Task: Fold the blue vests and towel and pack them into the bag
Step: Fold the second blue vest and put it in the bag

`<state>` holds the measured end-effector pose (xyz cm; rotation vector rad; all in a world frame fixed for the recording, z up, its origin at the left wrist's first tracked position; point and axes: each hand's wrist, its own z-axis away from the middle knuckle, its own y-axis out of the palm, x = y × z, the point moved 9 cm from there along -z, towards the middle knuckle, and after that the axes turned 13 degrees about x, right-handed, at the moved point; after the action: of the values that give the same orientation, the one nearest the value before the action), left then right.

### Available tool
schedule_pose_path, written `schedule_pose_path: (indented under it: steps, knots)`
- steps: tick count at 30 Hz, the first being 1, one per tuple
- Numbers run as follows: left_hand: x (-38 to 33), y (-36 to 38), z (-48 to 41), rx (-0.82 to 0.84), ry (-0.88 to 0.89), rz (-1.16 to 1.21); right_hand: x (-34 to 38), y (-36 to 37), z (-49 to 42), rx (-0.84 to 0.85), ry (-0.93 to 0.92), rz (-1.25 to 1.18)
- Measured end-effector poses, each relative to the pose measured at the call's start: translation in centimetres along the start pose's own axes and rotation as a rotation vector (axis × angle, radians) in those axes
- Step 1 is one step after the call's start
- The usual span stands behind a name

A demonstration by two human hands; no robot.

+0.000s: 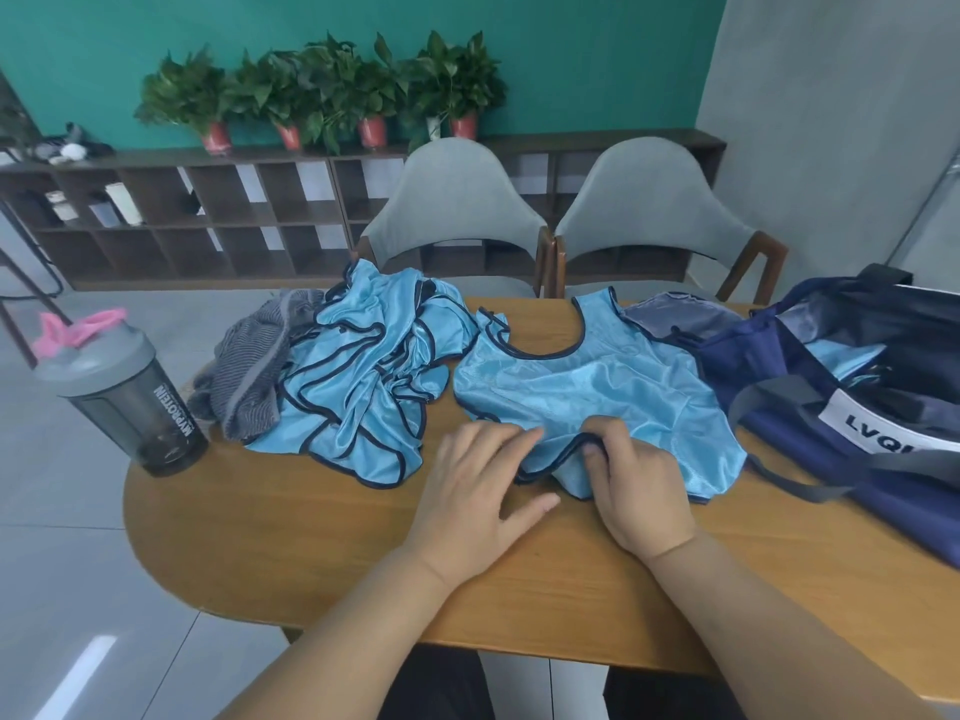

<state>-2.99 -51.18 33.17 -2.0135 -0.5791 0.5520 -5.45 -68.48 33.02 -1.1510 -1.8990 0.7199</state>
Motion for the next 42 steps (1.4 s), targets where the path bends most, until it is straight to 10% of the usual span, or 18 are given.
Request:
schedule_pose_path:
  steps: [11, 19, 28, 42]
  knots:
    - [5.4, -1.9, -2.0, -0.153, -0.396, 0.525, -1.1, -0.1, -0.5, 0.048, 0.035, 0.149]
    - [12.2, -3.1, -0.8, -0.237, -0.677, 0.351, -6.3, -6.2, -2.1, -0.078, 0.315, 0.322]
    - [13.4, 0.1, 1.2, -0.194, -0.734, 0.42, -10.8, -3.1, 1.3, 0.065, 0.531, -0.254]
    - [15.0, 0.6, 2.1, -0.259, -0.769, 0.602, -15.3, -3.3, 3.4, -0.316, 0.66, -0.907]
